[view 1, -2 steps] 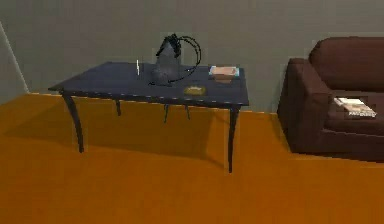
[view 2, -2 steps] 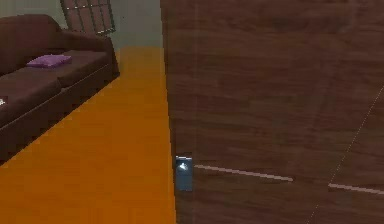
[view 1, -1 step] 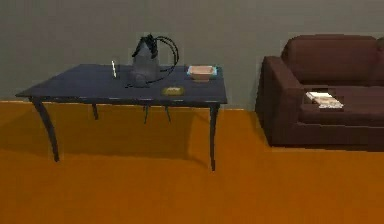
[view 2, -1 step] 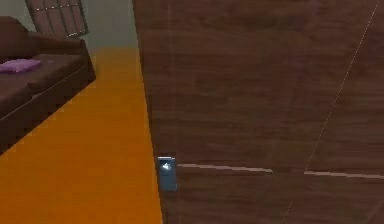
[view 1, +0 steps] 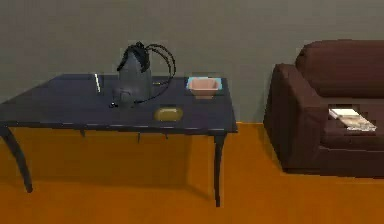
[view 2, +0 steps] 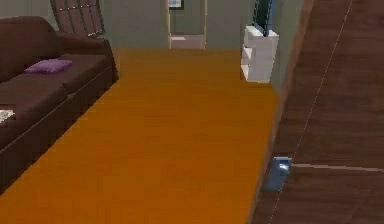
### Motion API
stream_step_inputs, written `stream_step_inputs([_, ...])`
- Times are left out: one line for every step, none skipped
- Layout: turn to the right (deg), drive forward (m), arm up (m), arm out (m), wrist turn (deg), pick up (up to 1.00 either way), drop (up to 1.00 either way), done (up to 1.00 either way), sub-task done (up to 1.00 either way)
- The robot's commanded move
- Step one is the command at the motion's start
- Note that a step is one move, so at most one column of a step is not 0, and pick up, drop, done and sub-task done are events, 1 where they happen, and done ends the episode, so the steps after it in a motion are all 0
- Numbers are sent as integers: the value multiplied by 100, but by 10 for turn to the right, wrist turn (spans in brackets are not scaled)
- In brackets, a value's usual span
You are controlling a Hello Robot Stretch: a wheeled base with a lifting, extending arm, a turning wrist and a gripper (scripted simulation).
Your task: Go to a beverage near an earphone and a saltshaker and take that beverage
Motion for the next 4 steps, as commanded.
stream_step_inputs([450,0,0,0,0,0,0,0,0])
stream_step_inputs([30,0,0,0,0,0,0,0,0])
stream_step_inputs([0,45,0,0,0,0,0,0,0])
stream_step_inputs([420,0,0,0,0,0,0,0,0])
